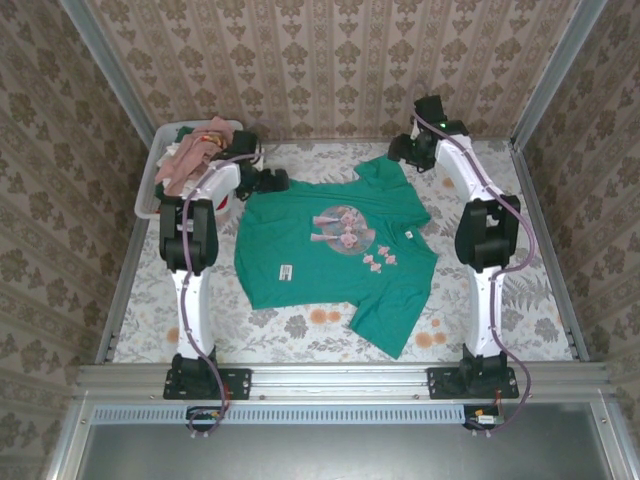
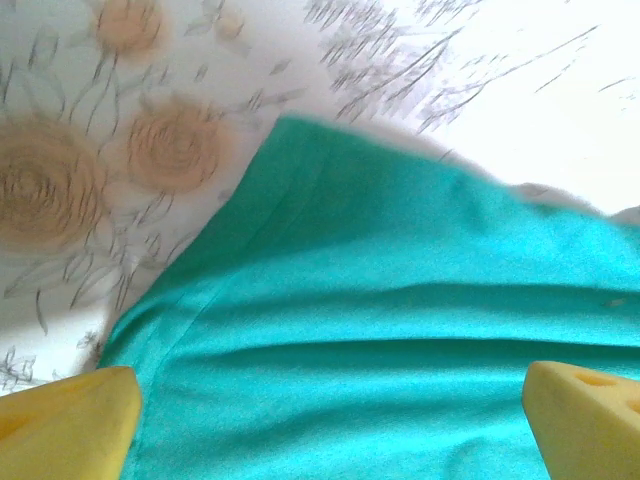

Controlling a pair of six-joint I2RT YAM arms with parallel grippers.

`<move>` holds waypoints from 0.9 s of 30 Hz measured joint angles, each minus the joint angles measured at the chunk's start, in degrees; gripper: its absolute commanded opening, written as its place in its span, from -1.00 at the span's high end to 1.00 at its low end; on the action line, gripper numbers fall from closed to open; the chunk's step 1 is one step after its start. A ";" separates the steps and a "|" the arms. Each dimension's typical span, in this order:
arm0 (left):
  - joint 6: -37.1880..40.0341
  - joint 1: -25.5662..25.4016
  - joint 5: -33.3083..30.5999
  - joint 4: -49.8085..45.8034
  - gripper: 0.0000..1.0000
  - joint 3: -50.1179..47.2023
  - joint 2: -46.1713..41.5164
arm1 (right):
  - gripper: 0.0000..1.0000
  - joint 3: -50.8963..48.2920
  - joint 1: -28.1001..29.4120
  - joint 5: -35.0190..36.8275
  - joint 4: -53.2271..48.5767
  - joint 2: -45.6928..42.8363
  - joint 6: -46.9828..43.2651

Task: Fold and stack the t-shirts

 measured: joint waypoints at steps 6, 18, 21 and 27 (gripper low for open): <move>2.36 -1.38 0.79 -1.40 -1.00 7.76 2.95 | -0.25 4.76 1.36 -1.38 -2.73 9.33 -1.03; 3.41 -5.35 1.14 0.15 -1.00 -10.91 -9.75 | -0.25 17.90 2.08 -1.03 -7.19 19.98 2.08; 3.56 -4.70 1.01 0.17 -1.00 -7.78 -10.45 | -0.26 25.75 1.90 -0.96 -7.98 24.37 3.61; 4.04 -2.23 0.63 -0.90 -1.00 1.99 -4.26 | -0.23 27.65 0.44 -3.06 -6.91 27.08 8.13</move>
